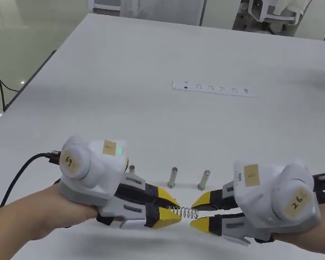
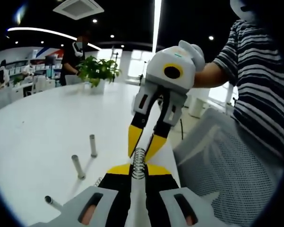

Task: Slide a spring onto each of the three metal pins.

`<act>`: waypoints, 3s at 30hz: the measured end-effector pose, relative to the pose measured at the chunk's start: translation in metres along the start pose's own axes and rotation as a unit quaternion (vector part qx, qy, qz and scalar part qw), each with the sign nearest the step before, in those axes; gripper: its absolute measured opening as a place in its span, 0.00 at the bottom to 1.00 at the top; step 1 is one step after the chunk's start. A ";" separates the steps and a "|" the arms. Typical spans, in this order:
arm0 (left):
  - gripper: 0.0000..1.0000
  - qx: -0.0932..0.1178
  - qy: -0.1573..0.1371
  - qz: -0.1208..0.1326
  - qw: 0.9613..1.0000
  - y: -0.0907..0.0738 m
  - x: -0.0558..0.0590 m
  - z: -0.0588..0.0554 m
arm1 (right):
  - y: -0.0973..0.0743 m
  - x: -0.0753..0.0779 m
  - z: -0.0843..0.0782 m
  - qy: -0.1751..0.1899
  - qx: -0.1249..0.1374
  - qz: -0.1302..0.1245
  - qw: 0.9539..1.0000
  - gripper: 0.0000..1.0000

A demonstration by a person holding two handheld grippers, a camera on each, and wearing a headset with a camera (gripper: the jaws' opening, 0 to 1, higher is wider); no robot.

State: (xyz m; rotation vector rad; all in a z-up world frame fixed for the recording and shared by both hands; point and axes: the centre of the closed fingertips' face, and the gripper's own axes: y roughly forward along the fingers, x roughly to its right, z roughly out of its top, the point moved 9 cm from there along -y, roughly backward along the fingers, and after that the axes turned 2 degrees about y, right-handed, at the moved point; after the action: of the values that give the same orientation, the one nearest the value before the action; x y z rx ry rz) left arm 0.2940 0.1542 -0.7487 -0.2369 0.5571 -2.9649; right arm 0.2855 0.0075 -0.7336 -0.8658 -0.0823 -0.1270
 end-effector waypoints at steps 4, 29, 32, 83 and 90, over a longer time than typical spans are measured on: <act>0.02 0.000 -0.002 -0.004 1.000 0.000 0.000 -0.001 | -0.002 -0.001 0.002 -0.022 0.001 -0.002 1.000 0.08; 0.02 -0.030 0.029 0.004 0.999 0.003 -0.003 -0.010 | -0.011 0.004 0.034 -0.008 0.053 0.027 0.998 0.08; 0.02 -0.030 0.032 0.003 0.999 0.005 -0.002 -0.009 | -0.010 0.003 0.038 0.002 0.068 0.028 0.997 0.08; 0.35 -0.037 -0.007 0.080 0.996 -0.031 -0.006 -0.018 | -0.009 0.009 0.044 -0.012 0.073 -0.019 0.997 0.07; 0.43 -0.032 -0.017 0.097 0.995 -0.046 -0.007 -0.020 | -0.010 0.011 0.042 -0.013 0.067 -0.025 0.997 0.07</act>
State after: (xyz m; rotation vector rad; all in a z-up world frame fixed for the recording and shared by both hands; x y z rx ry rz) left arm 0.2933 0.2051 -0.7508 -0.2264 0.6339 -2.7540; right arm 0.2939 0.0325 -0.6981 -0.7319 -0.1345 -0.1553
